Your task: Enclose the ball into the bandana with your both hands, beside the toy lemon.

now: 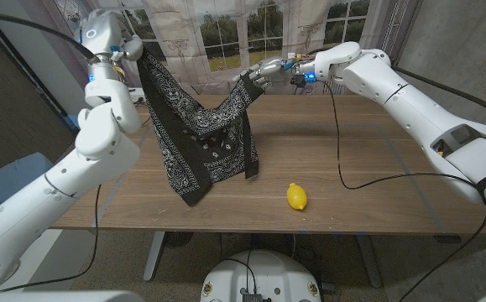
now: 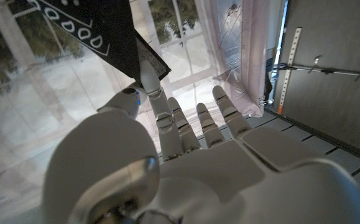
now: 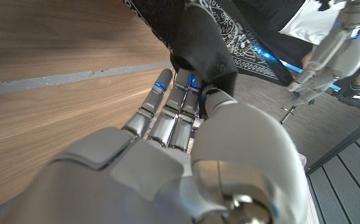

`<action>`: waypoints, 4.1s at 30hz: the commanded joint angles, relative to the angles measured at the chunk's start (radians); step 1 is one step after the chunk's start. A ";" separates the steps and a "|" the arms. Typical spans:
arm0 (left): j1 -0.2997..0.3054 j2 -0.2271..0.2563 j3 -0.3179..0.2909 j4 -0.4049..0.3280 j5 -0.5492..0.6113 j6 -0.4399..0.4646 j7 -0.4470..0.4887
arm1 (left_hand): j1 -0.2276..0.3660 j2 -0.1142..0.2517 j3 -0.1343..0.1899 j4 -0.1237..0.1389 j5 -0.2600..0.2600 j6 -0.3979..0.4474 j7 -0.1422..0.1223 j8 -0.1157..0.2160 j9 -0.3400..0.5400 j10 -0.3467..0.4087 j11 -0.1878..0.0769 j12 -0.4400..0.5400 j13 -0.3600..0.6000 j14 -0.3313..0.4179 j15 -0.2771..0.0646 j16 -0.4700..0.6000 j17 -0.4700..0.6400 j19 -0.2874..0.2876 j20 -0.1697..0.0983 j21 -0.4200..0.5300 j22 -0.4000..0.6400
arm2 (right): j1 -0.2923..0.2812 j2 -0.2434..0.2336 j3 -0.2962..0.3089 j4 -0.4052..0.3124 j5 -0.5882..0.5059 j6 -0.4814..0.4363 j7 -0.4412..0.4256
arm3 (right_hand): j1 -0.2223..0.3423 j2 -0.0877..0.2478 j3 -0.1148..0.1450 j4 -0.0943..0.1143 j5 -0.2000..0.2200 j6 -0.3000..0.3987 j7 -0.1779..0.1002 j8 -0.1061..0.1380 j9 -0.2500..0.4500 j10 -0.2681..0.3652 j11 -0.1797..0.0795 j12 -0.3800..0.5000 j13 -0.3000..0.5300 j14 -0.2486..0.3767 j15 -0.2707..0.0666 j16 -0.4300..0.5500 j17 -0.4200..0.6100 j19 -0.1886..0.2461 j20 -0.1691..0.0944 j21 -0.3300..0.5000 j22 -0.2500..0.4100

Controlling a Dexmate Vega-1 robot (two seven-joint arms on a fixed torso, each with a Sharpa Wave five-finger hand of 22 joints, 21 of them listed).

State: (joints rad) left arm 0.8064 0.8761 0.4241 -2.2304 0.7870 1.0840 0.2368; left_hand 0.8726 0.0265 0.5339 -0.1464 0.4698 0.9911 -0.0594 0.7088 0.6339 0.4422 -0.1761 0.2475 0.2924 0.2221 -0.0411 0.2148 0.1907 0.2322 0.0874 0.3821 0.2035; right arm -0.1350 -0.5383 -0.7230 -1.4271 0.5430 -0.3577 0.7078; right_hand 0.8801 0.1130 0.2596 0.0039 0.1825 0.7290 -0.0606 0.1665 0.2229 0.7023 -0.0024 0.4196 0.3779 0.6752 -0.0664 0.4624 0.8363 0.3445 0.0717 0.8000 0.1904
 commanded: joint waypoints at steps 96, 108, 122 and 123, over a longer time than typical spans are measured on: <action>0.115 -0.614 -0.077 0.172 1.002 -0.418 -1.276 | -0.534 -0.095 -0.377 0.126 -0.248 -1.259 -0.153 -0.514 -0.433 -0.559 0.246 -0.011 -0.053 -0.247 0.194 -0.016 0.006 -0.168 0.129 -0.154 0.013 | -0.360 -0.293 0.412 -0.249 0.340 0.265 -0.111 | -0.397 -0.135 -0.278 0.129 0.085 -0.387 0.005 0.040 -0.023 -0.375 0.092 -0.197 -0.039 -0.358 0.101 -0.234 -0.225 -0.201 0.139 -0.159 -0.006; 0.094 -0.565 -0.008 0.227 0.940 -0.361 -1.281 | -0.522 -0.097 -0.377 0.118 -0.245 -1.263 -0.156 -0.513 -0.432 -0.563 0.249 -0.011 -0.052 -0.239 0.191 -0.013 0.005 -0.166 0.129 -0.153 0.013 | -0.351 -0.278 0.410 -0.221 0.350 0.278 -0.087 | -0.403 -0.132 -0.283 0.129 0.086 -0.379 0.006 0.043 -0.023 -0.365 0.093 -0.194 -0.040 -0.353 0.101 -0.234 -0.233 -0.197 0.139 -0.163 -0.006; 0.063 -0.529 0.080 0.301 0.922 -0.312 -1.267 | -0.499 -0.099 -0.376 0.105 -0.238 -1.269 -0.155 -0.510 -0.432 -0.567 0.256 -0.010 -0.049 -0.227 0.196 -0.010 0.005 -0.132 0.127 -0.136 0.017 | -0.349 -0.275 0.413 -0.203 0.354 0.295 -0.058 | -0.407 -0.127 -0.286 0.128 0.087 -0.368 0.006 0.046 -0.024 -0.354 0.092 -0.191 -0.041 -0.346 0.100 -0.233 -0.242 -0.191 0.139 -0.168 -0.006; 0.065 -0.531 0.082 0.306 0.908 -0.305 -1.252 | -0.498 -0.099 -0.376 0.104 -0.237 -1.270 -0.156 -0.510 -0.432 -0.566 0.256 -0.009 -0.049 -0.226 0.196 -0.009 0.005 -0.131 0.127 -0.136 0.017 | -0.348 -0.275 0.412 -0.199 0.355 0.296 -0.051 | -0.407 -0.127 -0.286 0.128 0.087 -0.366 0.006 0.046 -0.024 -0.354 0.090 -0.191 -0.042 -0.346 0.101 -0.233 -0.243 -0.191 0.139 -0.169 -0.006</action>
State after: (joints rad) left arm 0.8898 0.3215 0.4458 -1.9817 1.7355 0.7371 -1.0380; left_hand 0.3598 -0.0743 0.1544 -0.0352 0.2232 -0.1771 -0.2091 0.1925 0.1978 -0.1189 0.0716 0.2305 0.2397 -0.0085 0.1536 0.2006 0.1931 0.0963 0.2122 0.2406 0.2167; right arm -0.4826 -0.8148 -0.3133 -1.6427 0.8910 -0.0733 0.6312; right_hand 0.4759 -0.0161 -0.0221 0.1295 0.2632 0.3541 -0.0553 0.2043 0.2003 0.3419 0.0892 0.2234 0.3339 0.3163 0.0337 0.2321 0.5928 0.1487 0.2107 0.6340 0.1817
